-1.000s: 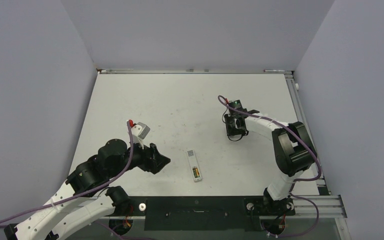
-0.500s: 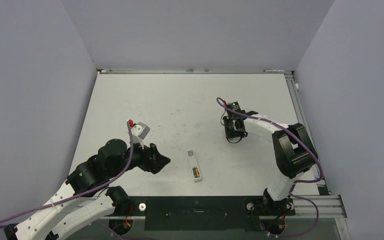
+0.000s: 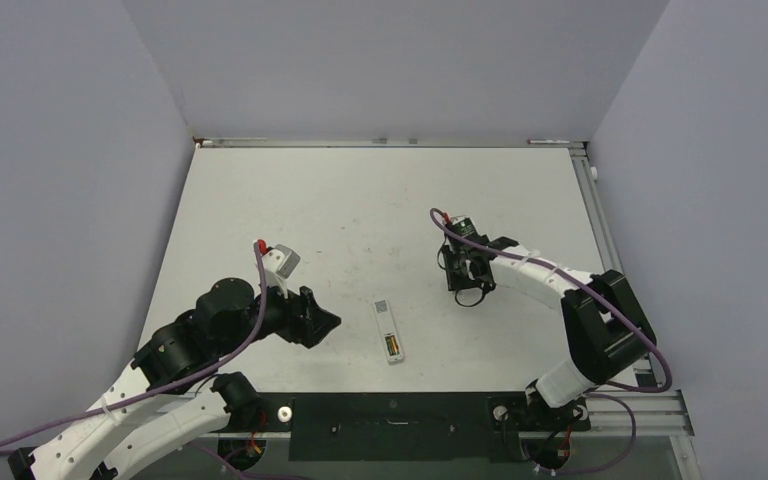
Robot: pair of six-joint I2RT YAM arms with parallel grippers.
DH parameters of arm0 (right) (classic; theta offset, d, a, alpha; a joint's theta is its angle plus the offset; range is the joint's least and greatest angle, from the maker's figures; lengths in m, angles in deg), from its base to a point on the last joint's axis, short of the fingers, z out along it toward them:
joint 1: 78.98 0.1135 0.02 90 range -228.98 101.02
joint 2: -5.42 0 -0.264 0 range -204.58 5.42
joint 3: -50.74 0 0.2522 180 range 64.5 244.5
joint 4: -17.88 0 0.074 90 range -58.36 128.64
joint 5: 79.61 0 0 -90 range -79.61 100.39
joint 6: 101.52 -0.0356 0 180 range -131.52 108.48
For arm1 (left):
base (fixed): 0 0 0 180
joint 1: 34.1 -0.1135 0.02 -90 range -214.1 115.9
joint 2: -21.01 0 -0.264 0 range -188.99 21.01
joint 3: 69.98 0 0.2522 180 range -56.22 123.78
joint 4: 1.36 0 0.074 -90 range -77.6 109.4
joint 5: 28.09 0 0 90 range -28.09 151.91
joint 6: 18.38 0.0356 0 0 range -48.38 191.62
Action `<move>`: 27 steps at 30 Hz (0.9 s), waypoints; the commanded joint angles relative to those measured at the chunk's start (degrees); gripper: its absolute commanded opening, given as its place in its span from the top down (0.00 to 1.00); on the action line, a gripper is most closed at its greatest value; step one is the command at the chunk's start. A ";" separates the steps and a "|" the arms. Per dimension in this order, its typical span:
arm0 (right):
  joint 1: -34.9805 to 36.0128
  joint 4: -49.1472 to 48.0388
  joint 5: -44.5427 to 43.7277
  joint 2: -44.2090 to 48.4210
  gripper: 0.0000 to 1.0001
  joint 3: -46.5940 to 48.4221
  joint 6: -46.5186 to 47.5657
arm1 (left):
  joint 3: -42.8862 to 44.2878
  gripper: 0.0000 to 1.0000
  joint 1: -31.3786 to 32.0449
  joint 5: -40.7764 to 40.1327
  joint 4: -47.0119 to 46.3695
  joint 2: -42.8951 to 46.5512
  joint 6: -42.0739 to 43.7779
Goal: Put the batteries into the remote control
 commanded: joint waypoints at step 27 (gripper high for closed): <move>26.23 1.50 -14.28 12.12 0.91 -2.84 -24.02 | 0.10 0.31 0.43 -0.50 -0.57 1.00 -0.21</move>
